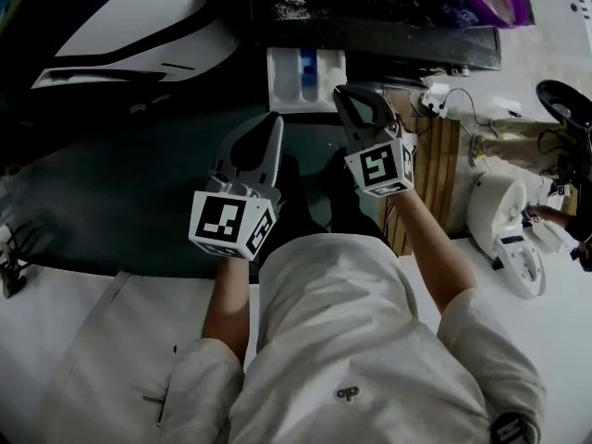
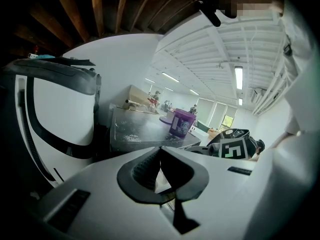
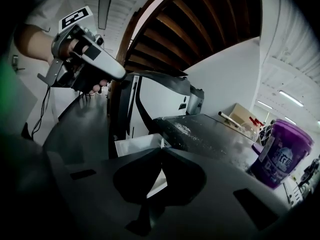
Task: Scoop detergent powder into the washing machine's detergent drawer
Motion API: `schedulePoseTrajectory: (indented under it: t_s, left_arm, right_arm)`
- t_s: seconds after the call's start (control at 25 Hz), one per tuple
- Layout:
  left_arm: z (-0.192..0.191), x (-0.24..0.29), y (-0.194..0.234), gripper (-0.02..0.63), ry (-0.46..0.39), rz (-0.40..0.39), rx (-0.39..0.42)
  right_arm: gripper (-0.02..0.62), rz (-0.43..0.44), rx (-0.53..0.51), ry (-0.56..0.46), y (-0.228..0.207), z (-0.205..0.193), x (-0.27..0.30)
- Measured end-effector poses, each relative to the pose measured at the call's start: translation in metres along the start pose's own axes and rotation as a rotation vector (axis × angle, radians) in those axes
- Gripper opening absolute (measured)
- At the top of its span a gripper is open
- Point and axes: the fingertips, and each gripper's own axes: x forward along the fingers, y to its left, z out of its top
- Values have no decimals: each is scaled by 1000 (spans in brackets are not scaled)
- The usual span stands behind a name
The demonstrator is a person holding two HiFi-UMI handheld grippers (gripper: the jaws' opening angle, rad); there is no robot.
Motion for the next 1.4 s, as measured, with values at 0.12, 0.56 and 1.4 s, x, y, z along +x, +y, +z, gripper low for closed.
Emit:
schedulePoseTrajectory:
  t_s: [0.12, 0.56, 1.4]
  left_arm:
    - [-1, -1, 0, 18, 1, -1, 0]
    - [-7, -1, 1, 20, 16, -5, -5]
    - [-2, 4, 1, 18, 22, -16, 3]
  right_arm:
    - [9, -24, -47, -2, 1, 1, 0]
    - [9, -105, -208, -13, 2, 9, -2]
    - [8, -132, -246, -66, -1, 27, -8]
